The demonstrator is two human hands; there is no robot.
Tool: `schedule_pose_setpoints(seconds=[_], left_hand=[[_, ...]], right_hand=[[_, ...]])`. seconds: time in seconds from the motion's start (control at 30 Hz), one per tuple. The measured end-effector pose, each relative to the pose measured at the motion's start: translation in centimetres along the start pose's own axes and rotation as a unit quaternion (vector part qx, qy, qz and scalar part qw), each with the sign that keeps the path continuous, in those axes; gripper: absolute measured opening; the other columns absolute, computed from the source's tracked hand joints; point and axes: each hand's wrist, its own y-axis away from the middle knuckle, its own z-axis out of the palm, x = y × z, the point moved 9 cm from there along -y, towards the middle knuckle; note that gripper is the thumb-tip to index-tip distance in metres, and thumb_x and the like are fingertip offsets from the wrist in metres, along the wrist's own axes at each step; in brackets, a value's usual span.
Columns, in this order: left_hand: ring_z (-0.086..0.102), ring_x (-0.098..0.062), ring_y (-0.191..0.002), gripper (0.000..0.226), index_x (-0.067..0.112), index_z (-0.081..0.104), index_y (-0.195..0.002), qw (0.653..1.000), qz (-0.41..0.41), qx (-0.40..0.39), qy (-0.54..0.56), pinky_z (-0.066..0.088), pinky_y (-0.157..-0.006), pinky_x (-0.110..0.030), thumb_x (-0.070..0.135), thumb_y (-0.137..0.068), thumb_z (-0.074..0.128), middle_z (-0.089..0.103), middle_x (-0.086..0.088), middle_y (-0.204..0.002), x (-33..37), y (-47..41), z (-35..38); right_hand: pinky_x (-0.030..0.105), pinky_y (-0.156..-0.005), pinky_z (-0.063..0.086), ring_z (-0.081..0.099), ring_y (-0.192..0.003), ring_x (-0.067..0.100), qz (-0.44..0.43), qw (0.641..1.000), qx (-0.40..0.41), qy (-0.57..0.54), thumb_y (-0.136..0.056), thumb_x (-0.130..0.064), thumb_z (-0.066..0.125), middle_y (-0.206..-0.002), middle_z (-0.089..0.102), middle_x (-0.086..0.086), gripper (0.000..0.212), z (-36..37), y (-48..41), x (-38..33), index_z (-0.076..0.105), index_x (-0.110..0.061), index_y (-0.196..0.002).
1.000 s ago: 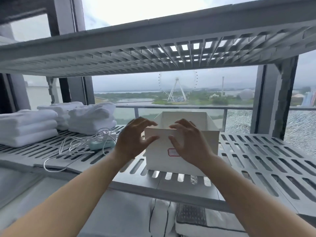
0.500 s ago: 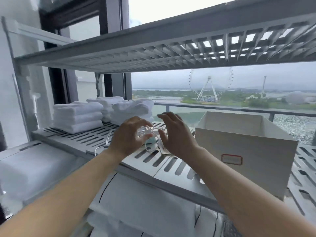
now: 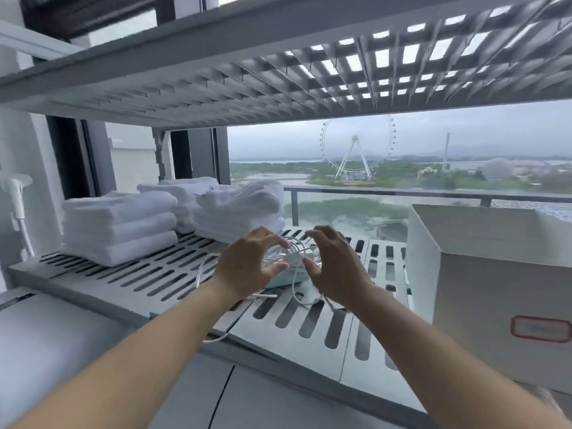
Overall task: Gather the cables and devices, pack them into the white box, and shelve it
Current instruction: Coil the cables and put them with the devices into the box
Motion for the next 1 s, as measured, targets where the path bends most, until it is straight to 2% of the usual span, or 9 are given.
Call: schedule_pose_setpoints(seconds=[0.1,0.27,0.37,0.47,0.57,0.63,0.77,1.0], left_hand=[[0.058,-0.014,-0.096,0.033,0.03,0.06,-0.104,1.0,0.005,-0.026,0.01,0.051,-0.082,-0.036,0.036,-0.075,0.073,0.06,0.006,-0.109,-1.6,-0.8,1.8],[0.053,-0.017,-0.107,0.046,0.029,0.054,-0.118,0.997,0.017,-0.065,0.032,0.048,-0.089,-0.038,0.043,-0.077,0.068,0.054,0.001,-0.118,-2.3,-2.3,4.8],[0.047,-0.022,-0.118,0.051,0.027,0.048,-0.126,0.993,0.036,-0.109,0.039,0.042,-0.098,-0.043,0.045,-0.08,0.063,0.048,-0.004,-0.13,-1.6,-2.9,6.7],[0.039,-0.021,-0.127,0.058,0.035,0.041,-0.128,0.985,0.032,-0.167,0.021,0.04,-0.101,-0.045,0.054,-0.077,0.06,0.036,0.0,-0.142,-1.6,-3.0,8.3],[0.047,-0.019,-0.12,0.055,0.039,0.04,-0.123,0.982,0.015,-0.184,0.032,0.043,-0.097,-0.043,0.054,-0.075,0.063,0.039,0.003,-0.139,-2.0,-3.2,8.7],[0.052,-0.016,-0.11,0.051,0.04,0.042,-0.119,0.983,0.007,-0.174,0.052,0.047,-0.092,-0.039,0.047,-0.074,0.065,0.043,0.004,-0.135,-2.0,-3.1,8.5],[0.055,-0.011,-0.096,0.045,0.039,0.048,-0.112,0.995,0.007,-0.083,0.052,0.047,-0.074,-0.029,0.038,-0.071,0.065,0.046,0.009,-0.125,-2.0,-2.1,7.4],[0.058,-0.011,-0.093,0.045,0.039,0.053,-0.113,0.995,-0.005,0.022,0.102,0.054,-0.067,-0.033,0.039,-0.071,0.068,0.046,0.009,-0.122,-2.7,-0.3,5.8]], right_hand=[[0.026,-0.097,0.035,0.049,-0.113,0.025,0.029,1.0,-0.003,0.005,-0.082,-0.018,0.064,-0.121,0.053,0.011,0.044,1.5,-0.5,1.1,0.049,-0.007,-0.122],[0.028,-0.097,0.038,0.05,-0.114,0.022,0.046,0.998,-0.049,0.011,-0.083,-0.025,0.062,-0.124,0.053,0.007,0.044,3.8,0.0,2.7,0.05,-0.01,-0.123],[0.023,-0.094,0.038,0.053,-0.113,0.019,0.052,0.997,-0.059,-0.011,-0.082,-0.026,0.062,-0.126,0.055,0.003,0.043,3.7,0.1,3.5,0.052,-0.015,-0.122],[0.018,-0.09,0.036,0.057,-0.112,0.017,0.062,0.997,-0.043,-0.029,-0.08,-0.024,0.063,-0.123,0.062,0.002,0.044,3.1,0.5,4.2,0.053,-0.018,-0.122],[0.018,-0.09,0.038,0.058,-0.111,0.017,0.099,0.994,-0.029,-0.043,-0.078,-0.024,0.064,-0.122,0.062,0.001,0.049,3.1,1.3,5.4,0.051,-0.019,-0.125],[0.019,-0.092,0.035,0.054,-0.115,0.018,0.131,0.989,-0.046,-0.041,-0.077,-0.027,0.067,-0.126,0.059,0.003,0.053,3.4,1.6,6.5,0.05,-0.017,-0.127],[0.019,-0.088,0.032,0.049,-0.114,0.014,0.135,0.979,-0.146,-0.04,-0.075,-0.043,0.068,-0.126,0.055,0.001,0.055,4.8,2.2,7.1,0.052,-0.02,-0.123],[0.025,-0.093,0.036,0.047,-0.115,0.01,0.139,0.976,-0.154,-0.058,-0.073,-0.064,0.057,-0.127,0.054,-0.005,0.058,4.8,2.2,6.9,0.056,-0.027,-0.118]])
